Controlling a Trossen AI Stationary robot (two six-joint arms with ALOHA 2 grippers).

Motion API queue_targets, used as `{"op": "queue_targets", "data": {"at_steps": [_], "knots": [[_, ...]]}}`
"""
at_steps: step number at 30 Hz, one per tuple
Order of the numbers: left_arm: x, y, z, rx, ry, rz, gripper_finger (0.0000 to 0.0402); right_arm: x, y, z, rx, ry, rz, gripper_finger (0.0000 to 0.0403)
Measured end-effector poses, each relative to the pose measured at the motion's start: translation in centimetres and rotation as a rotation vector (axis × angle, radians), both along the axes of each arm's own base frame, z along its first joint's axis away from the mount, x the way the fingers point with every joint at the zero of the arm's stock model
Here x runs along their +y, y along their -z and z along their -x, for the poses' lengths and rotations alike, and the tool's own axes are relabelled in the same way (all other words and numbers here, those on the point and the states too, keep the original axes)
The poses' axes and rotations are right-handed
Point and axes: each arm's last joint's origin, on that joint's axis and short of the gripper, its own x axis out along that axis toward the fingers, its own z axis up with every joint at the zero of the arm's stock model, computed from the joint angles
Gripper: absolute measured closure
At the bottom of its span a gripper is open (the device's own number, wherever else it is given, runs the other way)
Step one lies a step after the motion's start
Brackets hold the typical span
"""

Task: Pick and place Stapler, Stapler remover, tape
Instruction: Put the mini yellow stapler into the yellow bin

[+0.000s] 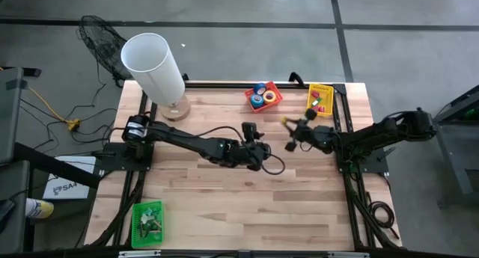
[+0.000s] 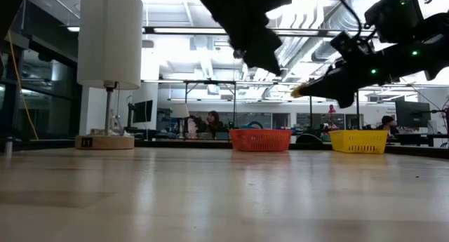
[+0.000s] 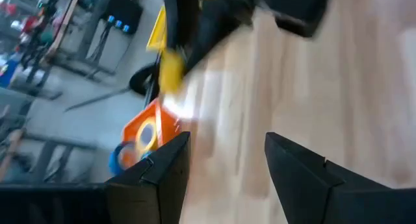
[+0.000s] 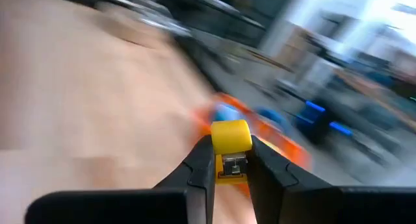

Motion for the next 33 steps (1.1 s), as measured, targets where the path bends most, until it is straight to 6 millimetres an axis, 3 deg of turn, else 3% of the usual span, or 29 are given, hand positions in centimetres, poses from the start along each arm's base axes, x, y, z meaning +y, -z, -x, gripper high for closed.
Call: {"op": "queue_targets", "data": {"at_steps": [7,17,25,33], "knots": [[0.1,0.3,0.9,0.075,-0.085,-0.060,0.0208,-1.9,-0.1,1.2,0.023,0.483,0.083,0.0348],[0.5,0.9,1.8,0.183,-0.142,-0.129,0.0208,-6.8,0.9,3.7,-0.063,0.841,-0.070,0.0348],[0.6,1.4,2.6,0.228,-0.200,-0.124,0.0208,-10.4,2.2,6.7,-0.131,0.914,-0.313,0.0348],[0.7,1.5,2.6,0.227,-0.202,-0.122,0.0208,-11.1,2.4,7.4,-0.139,0.914,-0.360,0.0342]]}}
